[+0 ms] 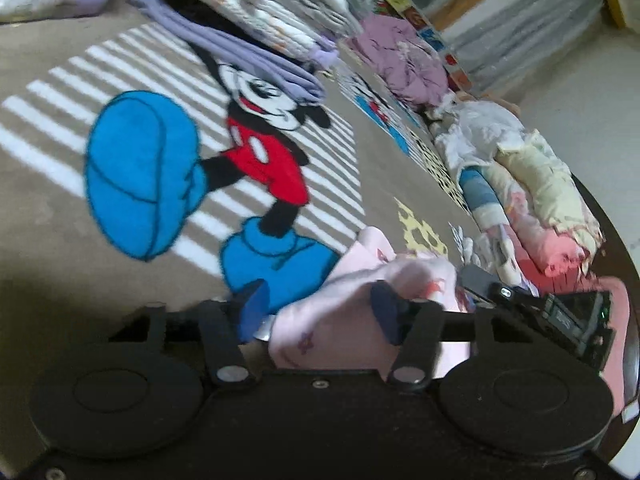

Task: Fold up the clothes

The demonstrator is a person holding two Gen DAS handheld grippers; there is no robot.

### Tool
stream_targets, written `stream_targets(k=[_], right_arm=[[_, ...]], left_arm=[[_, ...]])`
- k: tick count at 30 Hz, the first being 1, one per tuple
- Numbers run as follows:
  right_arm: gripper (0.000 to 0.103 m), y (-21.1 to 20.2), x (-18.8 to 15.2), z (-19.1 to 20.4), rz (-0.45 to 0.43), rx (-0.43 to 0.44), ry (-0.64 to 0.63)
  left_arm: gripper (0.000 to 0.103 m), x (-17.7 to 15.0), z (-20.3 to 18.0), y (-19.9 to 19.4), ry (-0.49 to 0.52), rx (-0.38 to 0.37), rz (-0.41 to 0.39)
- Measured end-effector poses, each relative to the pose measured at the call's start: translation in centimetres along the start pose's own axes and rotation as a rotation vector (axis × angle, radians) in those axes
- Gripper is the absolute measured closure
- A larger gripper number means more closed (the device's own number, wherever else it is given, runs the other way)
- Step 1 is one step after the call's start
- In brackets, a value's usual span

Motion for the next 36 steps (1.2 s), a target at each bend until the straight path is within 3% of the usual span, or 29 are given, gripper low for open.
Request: stream_targets(k=[2,4,7,10,18,23,29,36], right_arm=[[0.041,0.5,-0.2,-0.1,0.007,0.010,-0.007],[0.065,0.7,-0.5,0.0,0.009,0.020,-0.020],[0.078,0.2,-0.6,0.7,-0.010,0.037,-0.048],[0.085,-1.0,-0.5,1.4,-0.057,0.054,-0.058],[0.086,-6.6,-1.7,2.9,-0.153,0.049,-0.048],[0.086,-10.6,-4.2,4.1,-0.196,0.047,-0.010],[0.086,-14.9,-8.4,5.1,-0.210,0.023,0.042],[0.086,-18.2,-12.3,5.4,-0.202,-0.024,0.077]], left_arm=[[0.085,-0.2,-0.6,0.5,0.053,0.005,0.008],[0.091,-0.5,-1.3,0.8,0.115,0.022,0.015],[0.099,-0.6,-2.1,0.2,0.157,0.007,-0.005],[0.100,-0.4,-3.4,-1.0,0.210,-0.017,-0.048],[0.101,-2.6,-8.2,-4.0,0.351,-0.090,-0.081],[0.101,-5.4,-10.8,-5.7,0.437,-0.109,-0.052],[0.101,-8.7,-12.8,-7.4,0.464,-0.140,-0.024],[0.101,-13.7,-14.8,-8.6,0.526,-0.155,0.064]])
Point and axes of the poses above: each gripper's, at about its wrist camera, not at the fingertips, and y roughly the way its jaws point, z to its left, x to its top, the point moved 6 cm from there along y, roughly the way its jaws point, and after that the axes turned 10 degrees about -x, right-handed, at the moved point
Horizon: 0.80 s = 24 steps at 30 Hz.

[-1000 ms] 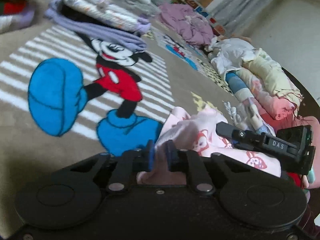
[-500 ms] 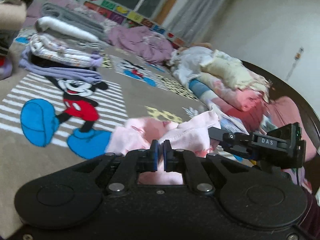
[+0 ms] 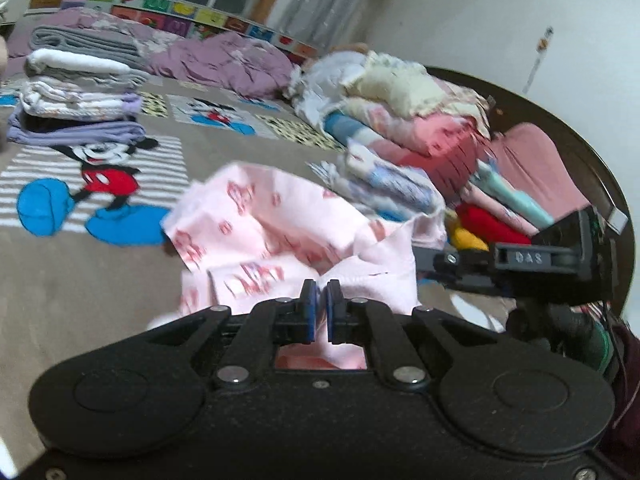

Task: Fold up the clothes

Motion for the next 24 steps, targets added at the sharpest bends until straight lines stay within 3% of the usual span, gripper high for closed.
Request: stream_targets(k=[10,12,14,15,17,19,22,24], right_arm=[[0.086,-4.5,-3.5,-0.4,0.035,-0.127,-0.041],[0.086,-5.4,-4.0,-0.5,0.039,-0.154,-0.052],[0.083,-6.3,-4.3,-0.3,0.035,-0.181,-0.082],[0.083,-6.6,-4.3,-0.1,0.032,-0.193,-0.098],[0.074,-7.3,-4.3,0.3,0.025,-0.215,-0.129],[0.047,-8.0,-4.4,0.6,0.018,-0.213,-0.138],[0.030,-9.5,-4.2,0.5,-0.013,-0.180,-0.100],[0.027,-10.4,-3.8,0.1,-0.031,-0.152,-0.046]], left_arm=[[0.099,-4.6,-4.9,1.9,0.099,-0.063,0.186],[0.089,-4.6,-5.5,1.5,0.127,-0.064,0.186],[0.053,-4.1,-5.9,0.7,0.143,-0.056,0.158],[0.050,-3.9,-6.1,0.1,0.157,-0.055,0.141],[0.049,-3.4,-6.1,-1.0,0.144,-0.055,0.107],[0.046,-2.9,-5.6,-1.9,0.105,-0.040,0.070],[0.040,-2.1,-2.7,-2.6,-0.049,0.037,0.020],[0.039,-2.0,0.0,-2.8,-0.191,0.096,0.007]])
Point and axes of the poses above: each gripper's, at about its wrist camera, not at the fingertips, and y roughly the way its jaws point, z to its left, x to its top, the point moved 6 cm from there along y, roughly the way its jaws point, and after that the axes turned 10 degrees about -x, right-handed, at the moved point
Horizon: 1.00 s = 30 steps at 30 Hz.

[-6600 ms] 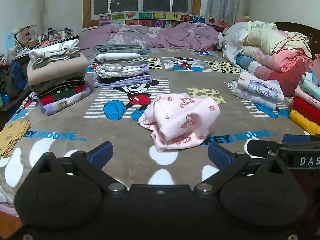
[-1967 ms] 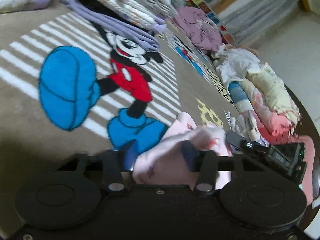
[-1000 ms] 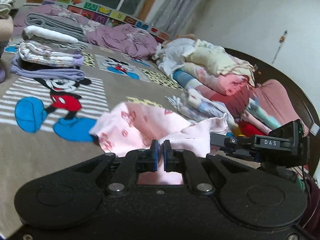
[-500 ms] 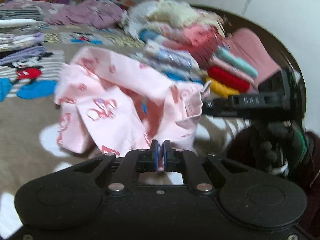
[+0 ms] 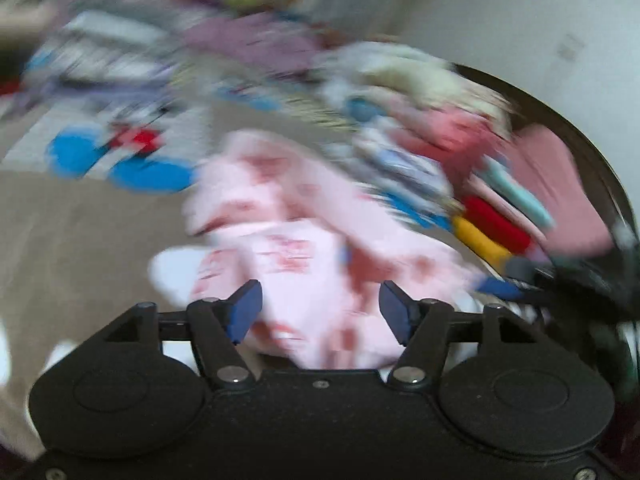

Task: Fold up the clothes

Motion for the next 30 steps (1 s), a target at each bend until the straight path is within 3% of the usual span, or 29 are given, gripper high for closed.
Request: stream_targets(k=[5,9,12,15,19,21,24,25,26,27,30], right_arm=[[0.016,1.1,2.8,-0.3,0.000,0.019,0.020],[0.015,5.3,5.2,1.6,0.086,-0.002,-0.178],[0.015,9.4,6.6,2.0,0.199,0.004,-0.291],[0.015,13.0,7.4,1.4,0.304,0.071,-0.272],[0.016,17.3,5.8,0.2,0.415,0.113,-0.229],[0.024,18.9,4.5,-0.5,0.450,0.127,-0.199],[0.043,20.1,2.5,-1.4,0.458,0.196,-0.107],[0.047,20.4,1.9,-1.6,0.453,0.219,-0.079],[0.050,20.5,1.5,-1.7,0.441,0.241,-0.053],[0.061,20.6,1.4,-1.9,0.431,0.247,-0.026],[0.069,20.9,1.7,-2.3,0.407,0.260,0.039]], left_arm=[[0.028,-0.1,4.7,1.2,-0.318,0.014,-0.016],[0.027,-0.3,6.4,3.2,-0.479,-0.034,-0.002],[0.026,0.3,6.8,4.8,-0.490,-0.031,0.014],[0.025,0.9,7.7,6.8,-0.490,-0.021,0.046],[0.025,1.6,7.9,9.2,-0.467,-0.041,0.068],[0.026,2.1,7.7,10.2,-0.430,-0.058,0.077],[0.047,2.7,7.2,12.1,-0.363,-0.099,0.097],[0.060,2.8,7.0,12.6,-0.346,-0.116,0.099],[0.064,3.0,7.0,13.1,-0.335,-0.134,0.099],[0.067,3.3,7.1,13.3,-0.326,-0.154,0.098],[0.072,5.3,6.6,13.6,-0.276,-0.223,0.063]])
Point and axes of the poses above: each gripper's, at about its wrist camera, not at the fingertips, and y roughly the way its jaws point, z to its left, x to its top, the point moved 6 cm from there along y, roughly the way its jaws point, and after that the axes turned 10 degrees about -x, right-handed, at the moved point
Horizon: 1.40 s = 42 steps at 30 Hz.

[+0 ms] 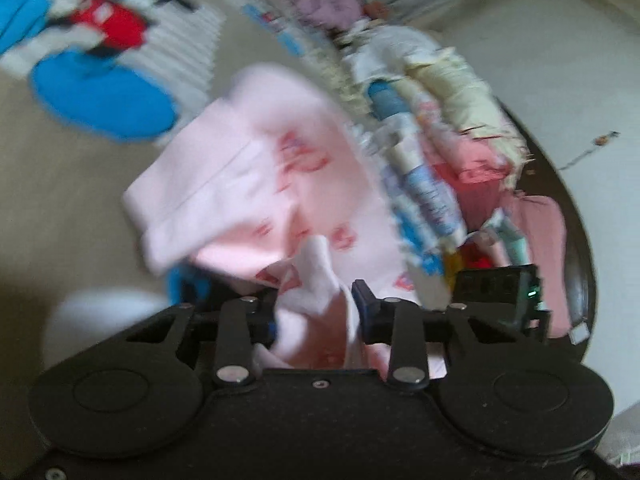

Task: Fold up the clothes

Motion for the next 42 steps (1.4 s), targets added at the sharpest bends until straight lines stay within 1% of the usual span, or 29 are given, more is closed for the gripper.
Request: stream_targets(k=[1,3,5,7,10,12,14,16,17,18,19,20,22,24,27,28,29,30,31,33,35,36,37,38,39,40,41,42], right_arm=[[0.070,0.0,0.3,0.1,-0.010,0.009,0.008],[0.070,0.0,1.4,1.0,-0.041,0.044,0.001],[0.070,-0.1,2.8,1.8,-0.088,0.074,-0.010],[0.071,-0.4,4.0,2.2,-0.140,0.085,-0.010],[0.074,-0.9,5.8,2.1,-0.218,0.108,0.008],[0.075,-1.2,7.3,1.6,-0.281,0.110,0.036],[0.075,-1.4,8.8,0.6,-0.355,0.100,0.079],[0.075,-0.5,10.3,-1.1,-0.397,0.089,0.132],[0.075,0.0,11.0,-1.9,-0.402,0.089,0.150],[0.075,0.2,11.5,-2.6,-0.414,0.076,0.157],[0.075,0.5,11.9,-3.3,-0.424,0.044,0.155],[0.075,0.8,12.2,-4.0,-0.425,0.028,0.163],[0.075,1.4,12.3,-5.4,-0.422,0.021,0.192],[0.075,1.5,12.5,-6.1,-0.441,0.036,0.219],[0.075,1.3,13.3,-5.1,-0.469,0.060,0.162],[0.075,1.2,13.4,-4.8,-0.472,0.070,0.139],[0.075,1.3,13.5,-4.8,-0.474,0.071,0.134],[0.075,1.4,13.6,-4.8,-0.474,0.067,0.134],[0.075,1.6,13.7,-5.1,-0.475,0.077,0.142],[0.075,1.6,14.2,-5.3,-0.503,0.114,0.152],[0.075,0.6,15.1,-4.0,-0.575,0.184,0.111],[0.075,0.4,15.5,-3.5,-0.594,0.209,0.105],[0.075,0.3,16.0,-3.2,-0.607,0.230,0.104],[0.075,0.1,16.4,-2.9,-0.620,0.252,0.104],[0.074,0.5,16.7,-3.3,-0.604,0.236,0.122],[0.066,1.3,16.8,-4.1,-0.563,0.166,0.148],[0.061,2.0,16.7,-5.0,-0.530,0.083,0.167],[0.052,2.1,16.5,-5.6,-0.514,0.034,0.182]], left_arm=[[0.073,0.9,-0.5,-0.1,0.027,-0.017,-0.015],[0.073,2.5,-1.2,-0.1,0.072,-0.027,-0.036],[0.077,4.2,-1.0,-0.3,0.070,-0.051,-0.064],[0.077,5.9,-0.8,-0.5,0.068,-0.074,-0.092],[0.077,8.3,-0.9,-0.5,0.082,-0.083,-0.133],[0.077,9.8,-0.5,-0.5,0.085,-0.069,-0.158],[0.077,11.1,0.5,-0.5,0.087,-0.038,-0.185],[0.077,12.3,1.6,-0.4,0.074,0.001,-0.209],[0.076,12.8,2.2,-0.4,0.059,0.024,-0.218],[0.072,12.7,2.9,-0.6,0.042,0.033,-0.221],[0.053,12.4,3.8,-0.8,0.025,0.034,-0.219],[0.040,12.0,4.5,-0.9,0.004,0.042,-0.216],[0.040,11.5,5.5,-0.8,-0.034,0.045,-0.194],[0.040,11.2,5.0,0.6,-0.021,0.026,-0.152],[0.038,10.6,4.3,2.7,-0.001,-0.002,-0.089],[0.039,10.5,3.9,3.5,0.022,-0.007,-0.072],[0.061,10.5,3.2,3.4,0.072,0.006,-0.091],[0.075,10.6,2.5,3.4,0.122,0.019,-0.109],[0.083,10.7,1.8,3.4,0.172,0.033,-0.128],[0.085,10.9,0.4,3.3,0.270,0.057,-0.165],[0.086,11.6,-1.0,2.1,0.328,0.052,-0.214],[0.086,11.9,-0.9,1.7,0.324,0.059,-0.219],[0.083,12.0,-0.1,1.8,0.313,0.087,-0.208],[0.077,12.0,0.7,1.9,0.302,0.119,-0.196],[0.072,11.9,2.0,2.3,0.279,0.185,-0.168],[0.068,11.6,3.1,2.6,0.261,0.246,-0.148],[0.064,11.4,3.7,2.6,0.254,0.283,-0.138],[0.060,11.4,3.9,2.4,0.250,0.298,-0.137]])
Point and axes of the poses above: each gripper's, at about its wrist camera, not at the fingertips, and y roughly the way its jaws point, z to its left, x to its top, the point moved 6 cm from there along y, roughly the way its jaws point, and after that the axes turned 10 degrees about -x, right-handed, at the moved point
